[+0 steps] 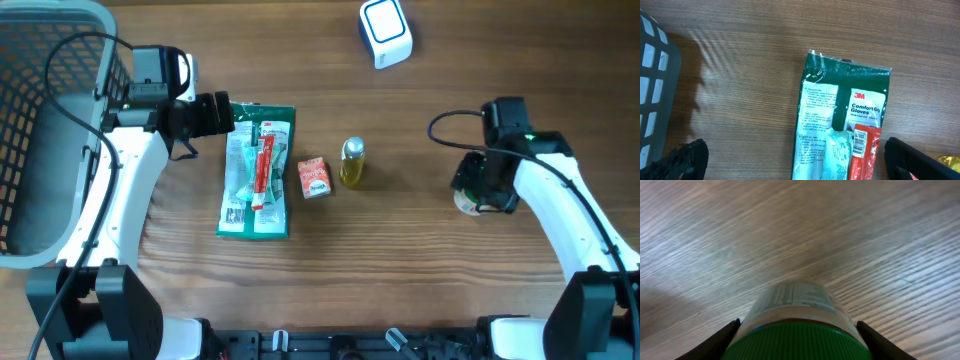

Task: Scan the item barcode
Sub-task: 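Move the jar right and set it down on the table, release, then reach the right gripper left and grasp the yellow Vim bottle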

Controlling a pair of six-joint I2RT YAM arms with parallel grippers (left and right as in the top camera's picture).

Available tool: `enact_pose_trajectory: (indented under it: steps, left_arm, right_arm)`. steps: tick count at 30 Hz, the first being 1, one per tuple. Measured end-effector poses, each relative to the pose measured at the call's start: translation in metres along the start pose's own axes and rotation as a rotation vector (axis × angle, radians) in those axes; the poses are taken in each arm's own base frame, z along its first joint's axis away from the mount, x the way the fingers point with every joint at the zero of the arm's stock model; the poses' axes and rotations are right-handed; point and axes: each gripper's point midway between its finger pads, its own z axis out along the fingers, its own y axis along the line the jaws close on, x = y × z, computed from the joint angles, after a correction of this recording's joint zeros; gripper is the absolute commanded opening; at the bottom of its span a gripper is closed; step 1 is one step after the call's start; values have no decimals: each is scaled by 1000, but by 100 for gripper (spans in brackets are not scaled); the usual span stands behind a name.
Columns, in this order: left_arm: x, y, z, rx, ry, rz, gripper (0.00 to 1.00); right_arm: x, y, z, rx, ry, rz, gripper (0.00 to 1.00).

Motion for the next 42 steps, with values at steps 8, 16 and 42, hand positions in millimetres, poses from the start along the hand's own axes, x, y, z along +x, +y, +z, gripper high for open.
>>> enact_pose_trajectory:
  steps: [8, 16, 42]
  left_arm:
    - [0, 0, 0, 0, 0, 0, 100]
    - [0, 0, 0, 0, 0, 0, 100]
    - [0, 0, 0, 0, 0, 0, 100]
  right_arm:
    - [-2, -1, 19, -18, -36, 20, 27]
    - [1, -2, 28, -22, -43, 21, 34]
    - [-8, -3, 27, -6, -84, 22, 99]
